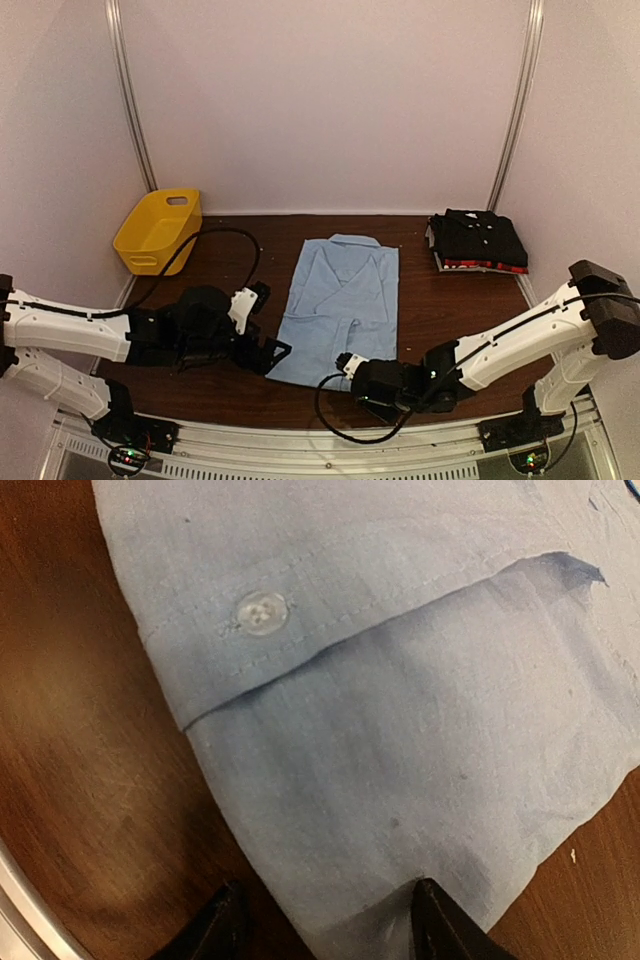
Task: Fold and stack the long sleeve shirts
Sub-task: Pick up the 2/3-rectangle-folded shirt from the center of the board.
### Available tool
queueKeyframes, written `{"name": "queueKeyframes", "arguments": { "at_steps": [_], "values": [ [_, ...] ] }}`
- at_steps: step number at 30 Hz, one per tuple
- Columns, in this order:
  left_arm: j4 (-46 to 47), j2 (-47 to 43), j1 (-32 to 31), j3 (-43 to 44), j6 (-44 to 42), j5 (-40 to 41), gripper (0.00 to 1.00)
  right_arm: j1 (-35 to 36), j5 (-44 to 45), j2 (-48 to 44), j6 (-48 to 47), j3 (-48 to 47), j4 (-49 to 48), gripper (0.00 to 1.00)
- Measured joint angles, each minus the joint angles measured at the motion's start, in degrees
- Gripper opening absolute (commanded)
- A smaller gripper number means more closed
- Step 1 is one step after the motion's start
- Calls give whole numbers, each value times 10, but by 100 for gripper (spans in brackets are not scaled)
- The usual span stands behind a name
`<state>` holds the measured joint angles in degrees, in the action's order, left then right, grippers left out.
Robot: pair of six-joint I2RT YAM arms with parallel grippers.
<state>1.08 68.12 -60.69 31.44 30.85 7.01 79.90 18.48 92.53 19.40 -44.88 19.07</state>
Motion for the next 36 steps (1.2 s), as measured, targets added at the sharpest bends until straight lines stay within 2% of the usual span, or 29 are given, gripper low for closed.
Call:
{"name": "queueKeyframes", "arguments": {
  "at_steps": [4, 9, 13, 21, 31, 36],
  "values": [
    [-2, 4, 0, 0, -10, -15, 98, 0, 12, 12, -7, -10, 7, 40],
    [0, 3, 0, -1, -15, -31, 98, 0, 16, 24, -15, -18, 10, 15],
    [25, -8, 0, -24, -17, -49, 97, 1, 11, 26, -12, -18, 14, 1],
    [99, -37, -7, -98, -40, -102, 87, 16, -35, -20, 1, 12, 22, 0],
    [161, 7, -130, -106, -121, -99, 82, 20, -171, -159, 38, 65, 47, 0],
    [162, 40, -146, -103, -157, -87, 83, 8, -215, -201, 51, 74, 47, 0]
  ]
}}
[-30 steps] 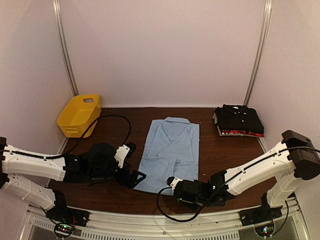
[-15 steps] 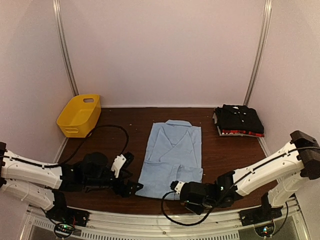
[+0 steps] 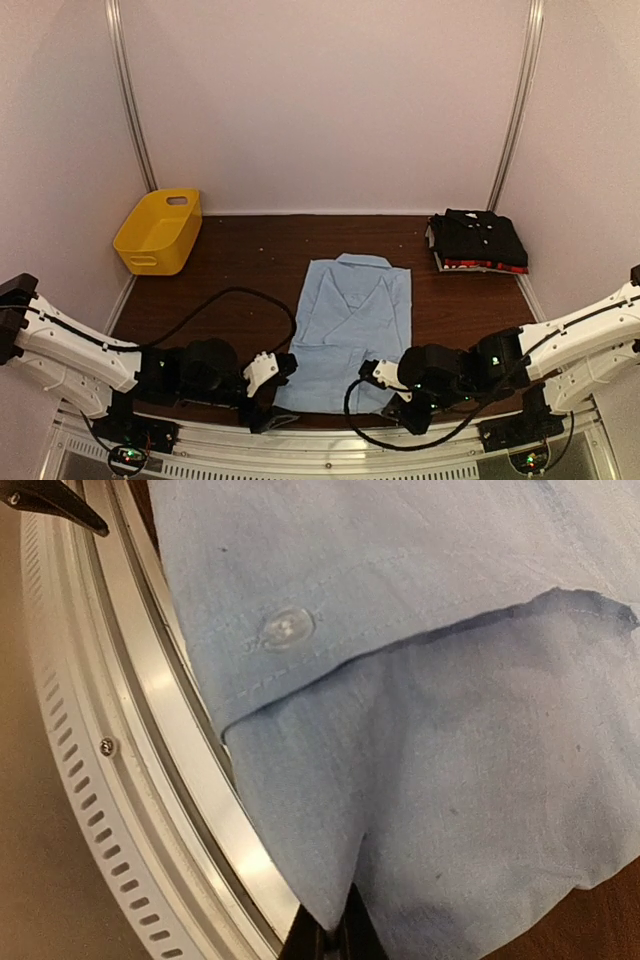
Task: Fold and stack the long sleeve shirts
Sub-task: Pick up the 2/3-rectangle-folded shirt from the center of the board.
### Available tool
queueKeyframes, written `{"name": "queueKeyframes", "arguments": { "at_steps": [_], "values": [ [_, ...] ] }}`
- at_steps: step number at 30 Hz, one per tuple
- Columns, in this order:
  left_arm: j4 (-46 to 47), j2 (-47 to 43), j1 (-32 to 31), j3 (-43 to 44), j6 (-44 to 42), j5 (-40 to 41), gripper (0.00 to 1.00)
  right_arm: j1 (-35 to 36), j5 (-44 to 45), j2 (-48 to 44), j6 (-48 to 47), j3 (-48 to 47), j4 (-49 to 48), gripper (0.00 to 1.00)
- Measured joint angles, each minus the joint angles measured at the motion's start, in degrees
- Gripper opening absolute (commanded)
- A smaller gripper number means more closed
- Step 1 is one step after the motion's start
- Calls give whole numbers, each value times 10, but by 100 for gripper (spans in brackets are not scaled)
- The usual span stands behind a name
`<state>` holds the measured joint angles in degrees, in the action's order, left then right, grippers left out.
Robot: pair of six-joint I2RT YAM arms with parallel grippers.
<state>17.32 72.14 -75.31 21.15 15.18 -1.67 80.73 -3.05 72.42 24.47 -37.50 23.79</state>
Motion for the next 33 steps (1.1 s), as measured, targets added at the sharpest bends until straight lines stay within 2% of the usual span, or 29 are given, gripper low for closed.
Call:
{"name": "queueKeyframes", "arguments": {
  "at_steps": [12, 15, 21, 24, 26, 31, 33],
  "values": [
    [-26, 81, -55, 47, -74, 104, 83, -64, -88, -73, 13, 27, -5, 0],
    [-37, 105, -69, 69, -89, 153, 72, -72, -102, -76, 14, 32, -9, 0],
    [-56, 126, -80, 90, -107, 224, 35, -76, -115, -76, 14, 36, -16, 0],
    [-64, 125, -80, 94, -109, 242, 21, -79, -116, -82, 15, 39, -18, 0],
    [-71, 120, -81, 95, -110, 248, 13, -79, -116, -88, 15, 40, -19, 1],
    [-106, 101, -80, 107, -106, 243, 0, -80, -114, -91, 19, 40, -21, 13],
    [-133, 100, -74, 126, -98, 231, 0, -80, -107, -91, 22, 40, -17, 20]
  ]
}}
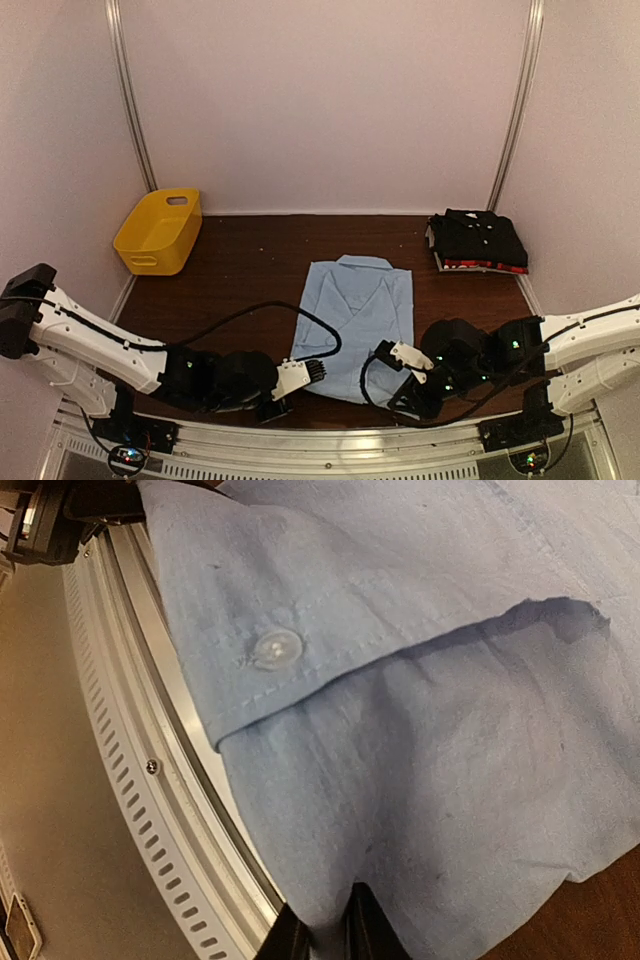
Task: Fold and stack the long sleeve shirts
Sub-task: Pick up the 2/3-rectangle-folded shirt from the center of the board.
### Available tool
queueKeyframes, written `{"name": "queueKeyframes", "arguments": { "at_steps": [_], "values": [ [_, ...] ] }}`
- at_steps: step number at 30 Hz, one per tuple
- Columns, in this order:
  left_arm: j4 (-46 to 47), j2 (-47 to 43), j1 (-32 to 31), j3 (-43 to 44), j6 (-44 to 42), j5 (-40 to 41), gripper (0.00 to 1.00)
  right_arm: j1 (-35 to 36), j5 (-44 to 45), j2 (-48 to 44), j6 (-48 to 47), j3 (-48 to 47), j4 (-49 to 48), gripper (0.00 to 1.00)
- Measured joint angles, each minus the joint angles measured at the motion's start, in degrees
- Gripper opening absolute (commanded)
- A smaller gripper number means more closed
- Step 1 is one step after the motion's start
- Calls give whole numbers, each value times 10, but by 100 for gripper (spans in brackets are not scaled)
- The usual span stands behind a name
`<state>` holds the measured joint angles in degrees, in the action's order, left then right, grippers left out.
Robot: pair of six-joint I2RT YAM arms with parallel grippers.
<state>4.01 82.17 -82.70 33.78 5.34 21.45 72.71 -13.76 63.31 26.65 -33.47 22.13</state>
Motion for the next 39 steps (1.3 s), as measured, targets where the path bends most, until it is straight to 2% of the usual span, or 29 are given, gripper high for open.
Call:
{"name": "queueKeyframes", "arguments": {
  "at_steps": [1, 4, 7, 13, 20, 23, 26, 39],
  "values": [
    [-12, 0, 6, 9, 3, -10, 0, 0, 5, 0, 2, 0, 2, 26],
    [-38, -1, 27, 30, 16, -52, 0, 2, 23, 0, 6, -3, 9, 56],
    [-67, -10, 55, 45, 28, -100, 0, 14, 52, -1, 8, -16, 18, 69],
    [-115, -16, 91, 78, 47, -186, 0, 66, 124, 3, 12, -56, 35, 80],
    [-144, -16, 108, 104, 60, -261, 0, 122, 210, 58, 21, -97, 73, 82],
    [-153, -17, 118, 106, 62, -285, 0, 132, 235, 78, 23, -103, 96, 80],
    [-159, -22, 124, 106, 64, -303, 0, 140, 260, 96, 26, -108, 121, 73],
    [-163, -54, 125, 84, 100, -352, 0, 170, 276, 125, 37, -117, 154, 15]
  ]
}}
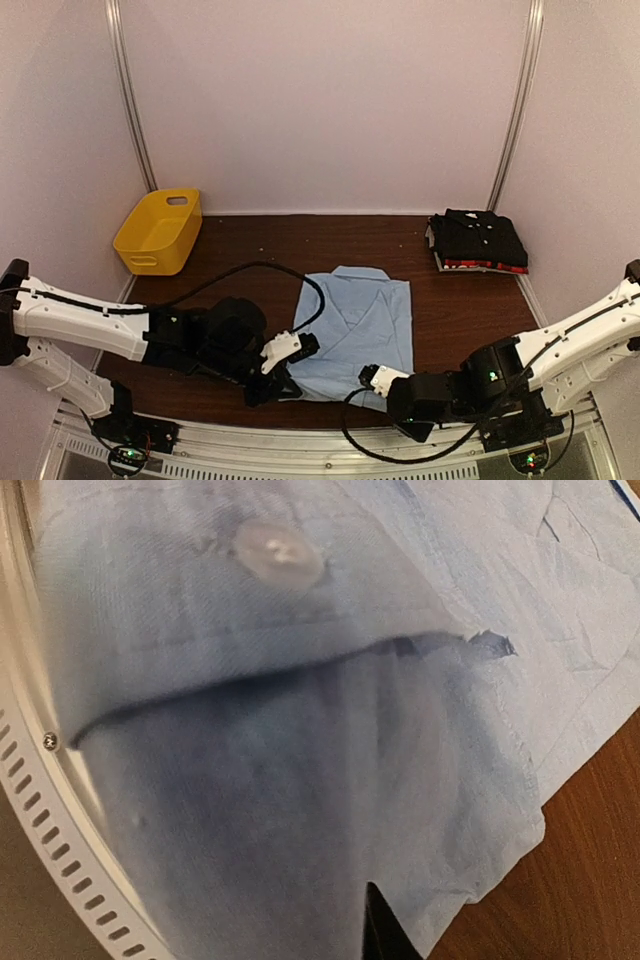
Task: Fold and stack the long sleeve shirts
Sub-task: Pick up the 2/3-rectangle-folded shirt from the center of the board, then fold the 2/3-rectangle-folded shirt at the center of the board.
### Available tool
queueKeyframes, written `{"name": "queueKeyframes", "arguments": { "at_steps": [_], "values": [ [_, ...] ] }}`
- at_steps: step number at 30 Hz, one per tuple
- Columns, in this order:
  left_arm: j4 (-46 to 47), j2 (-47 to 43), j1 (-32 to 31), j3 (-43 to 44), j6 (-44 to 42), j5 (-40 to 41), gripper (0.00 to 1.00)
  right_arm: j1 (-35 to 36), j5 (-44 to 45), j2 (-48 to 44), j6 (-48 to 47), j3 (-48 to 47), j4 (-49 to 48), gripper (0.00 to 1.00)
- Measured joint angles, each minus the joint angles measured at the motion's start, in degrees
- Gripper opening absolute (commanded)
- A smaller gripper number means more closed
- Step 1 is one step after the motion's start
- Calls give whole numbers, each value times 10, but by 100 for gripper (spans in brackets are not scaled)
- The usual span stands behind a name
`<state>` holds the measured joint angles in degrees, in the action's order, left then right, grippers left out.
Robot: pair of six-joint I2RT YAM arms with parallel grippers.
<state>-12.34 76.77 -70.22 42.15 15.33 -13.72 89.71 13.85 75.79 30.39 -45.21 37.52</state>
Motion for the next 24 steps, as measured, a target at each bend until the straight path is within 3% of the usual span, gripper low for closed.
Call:
{"name": "queueKeyframes", "arguments": {
  "at_steps": [8, 15, 18, 24],
  "values": [
    [-5, -61, -26, -46, 57, -40, 0, 35, -64, -10, 2, -5, -25, 3],
    [-15, -83, -28, -50, 71, -92, 0, 25, -137, -42, -2, -5, -38, 8],
    [-25, -69, -7, -33, 59, -122, 0, -10, -176, -57, -11, -3, -43, 10],
    [-28, -48, 76, 17, 25, -187, 0, -149, -283, -116, -52, 7, -69, 20]
  ]
}}
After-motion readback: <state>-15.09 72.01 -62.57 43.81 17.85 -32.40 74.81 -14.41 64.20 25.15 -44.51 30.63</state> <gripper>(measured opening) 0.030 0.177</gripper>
